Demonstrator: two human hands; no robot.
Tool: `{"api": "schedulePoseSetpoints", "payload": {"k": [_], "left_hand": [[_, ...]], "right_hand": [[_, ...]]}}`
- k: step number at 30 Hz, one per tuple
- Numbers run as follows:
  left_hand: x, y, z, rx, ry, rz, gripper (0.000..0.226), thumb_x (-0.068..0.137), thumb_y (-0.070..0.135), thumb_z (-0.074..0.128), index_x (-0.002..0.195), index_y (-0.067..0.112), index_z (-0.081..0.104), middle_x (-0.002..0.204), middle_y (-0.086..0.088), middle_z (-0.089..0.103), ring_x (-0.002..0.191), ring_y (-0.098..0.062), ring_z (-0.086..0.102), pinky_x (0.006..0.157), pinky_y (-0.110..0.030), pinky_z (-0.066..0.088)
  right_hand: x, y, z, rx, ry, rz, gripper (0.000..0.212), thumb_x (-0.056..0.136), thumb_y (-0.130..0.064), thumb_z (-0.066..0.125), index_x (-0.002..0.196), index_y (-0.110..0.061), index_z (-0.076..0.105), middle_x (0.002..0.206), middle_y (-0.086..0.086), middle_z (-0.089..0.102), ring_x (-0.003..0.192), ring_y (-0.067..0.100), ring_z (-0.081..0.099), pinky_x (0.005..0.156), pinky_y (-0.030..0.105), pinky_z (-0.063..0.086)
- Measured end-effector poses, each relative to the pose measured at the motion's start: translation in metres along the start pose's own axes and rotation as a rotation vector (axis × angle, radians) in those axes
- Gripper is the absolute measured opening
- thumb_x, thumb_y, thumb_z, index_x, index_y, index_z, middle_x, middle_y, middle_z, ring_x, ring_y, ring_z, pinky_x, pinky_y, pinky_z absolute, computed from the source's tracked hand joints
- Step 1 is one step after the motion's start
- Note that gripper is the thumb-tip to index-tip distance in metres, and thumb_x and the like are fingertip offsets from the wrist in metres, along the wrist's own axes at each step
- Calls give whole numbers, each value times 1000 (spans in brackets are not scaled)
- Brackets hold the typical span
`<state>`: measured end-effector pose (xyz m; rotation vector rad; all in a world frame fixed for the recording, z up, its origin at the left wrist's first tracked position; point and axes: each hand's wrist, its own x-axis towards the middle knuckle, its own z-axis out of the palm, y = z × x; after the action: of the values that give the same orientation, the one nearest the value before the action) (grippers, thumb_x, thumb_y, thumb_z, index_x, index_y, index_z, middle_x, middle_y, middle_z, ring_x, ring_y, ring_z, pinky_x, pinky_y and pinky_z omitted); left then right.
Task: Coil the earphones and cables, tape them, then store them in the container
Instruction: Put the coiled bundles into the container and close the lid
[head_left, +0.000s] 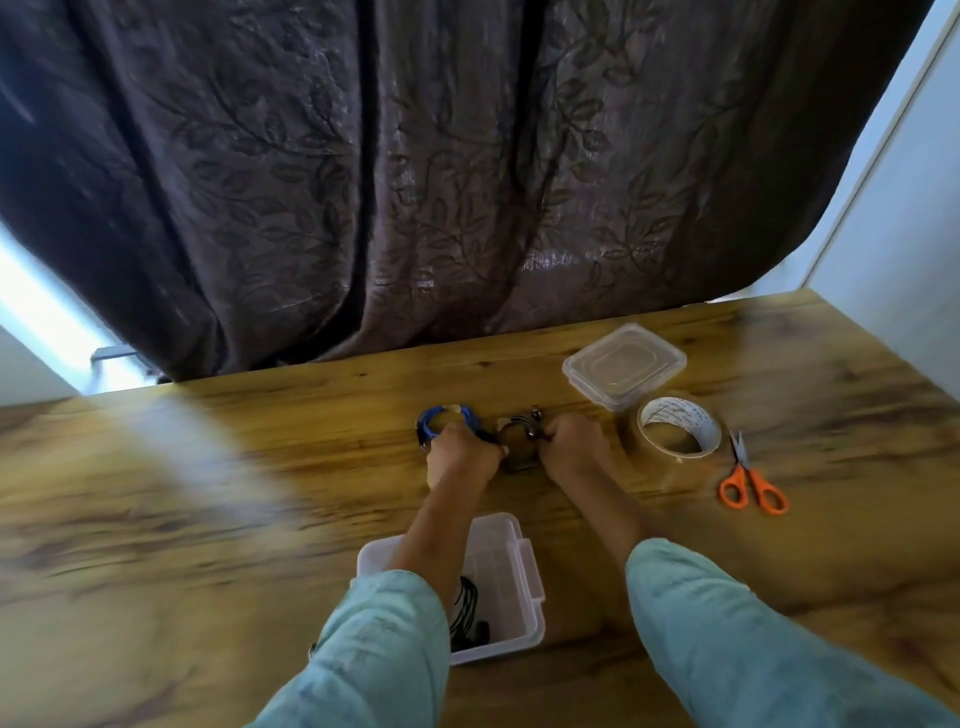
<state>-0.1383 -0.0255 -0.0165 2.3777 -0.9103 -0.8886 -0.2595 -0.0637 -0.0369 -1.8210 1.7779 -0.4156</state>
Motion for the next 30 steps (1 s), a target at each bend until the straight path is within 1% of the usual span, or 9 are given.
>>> {"api": "schedulePoseSetpoints", "payload": {"k": [3, 6, 9, 11, 13, 16, 18, 24, 30], "left_hand": [[3, -2, 4, -39, -37, -29, 37, 73, 27, 76, 102, 9, 61, 89, -8, 67, 83, -23, 66, 78, -37, 59], [4, -3, 1, -209, -111, -84, 28, 75, 19, 75, 95, 9, 60, 86, -8, 64, 77, -20, 62, 80, -39, 58], [0, -4, -7, -439, -230, -163, 23, 77, 9, 72, 96, 7, 59, 91, -10, 65, 79, -21, 62, 74, -35, 56], [-8, -5, -12, -569, -302, -177, 12, 82, 5, 66, 92, 7, 60, 86, -9, 63, 72, -18, 59, 63, -30, 52], [-17, -7, -18, -649, -336, -155, 5, 84, 6, 65, 83, 7, 61, 76, -7, 61, 64, -15, 56, 57, -28, 48], [-32, -12, -30, -672, -288, -50, 10, 82, 7, 69, 91, 4, 64, 73, -7, 62, 60, -14, 57, 56, -28, 50], [-43, -17, -42, -654, -240, 34, 17, 81, 9, 71, 97, 4, 66, 80, -8, 65, 63, -15, 59, 58, -29, 51], [-95, -58, -84, -594, -176, 210, 6, 80, 12, 73, 82, 8, 70, 78, -10, 70, 69, -19, 65, 73, -32, 58], [-125, -105, -100, -303, -114, 254, 16, 82, 18, 71, 79, 2, 73, 64, -4, 64, 56, -12, 60, 58, -20, 54]], "right_hand": [[-1, -4, -3, 16, -66, 20, 20, 87, -17, 58, 68, -16, 51, 67, 2, 51, 68, 19, 53, 47, 24, 31], [-7, -6, -8, 124, -119, 39, 20, 89, -17, 55, 68, -14, 54, 67, 3, 53, 68, 19, 54, 54, 26, 39], [-18, -9, -14, 466, -141, 162, 12, 92, -13, 50, 81, -14, 54, 86, 6, 59, 81, 18, 57, 69, 31, 51], [-28, -13, -17, 724, -181, 286, 13, 94, -9, 49, 84, -15, 53, 99, 10, 63, 88, 18, 58, 67, 28, 52], [-35, -14, -19, 788, -154, 302, 14, 94, -7, 50, 84, -14, 55, 104, 12, 65, 90, 19, 60, 63, 25, 52], [-53, -21, -29, 831, -127, 256, 9, 94, -8, 52, 91, -11, 60, 102, 11, 68, 90, 19, 63, 65, 26, 55], [-69, -28, -38, 853, -115, 192, 12, 94, -8, 53, 85, -13, 60, 94, 7, 68, 86, 15, 63, 71, 28, 54], [-131, -47, -57, 852, -147, -16, 9, 89, -6, 62, 95, -13, 60, 84, 4, 71, 76, 10, 64, 65, 24, 53], [-181, -36, -43, 556, -158, -101, 12, 83, -12, 70, 84, -19, 61, 84, 1, 70, 78, 14, 66, 64, 27, 51]]}}
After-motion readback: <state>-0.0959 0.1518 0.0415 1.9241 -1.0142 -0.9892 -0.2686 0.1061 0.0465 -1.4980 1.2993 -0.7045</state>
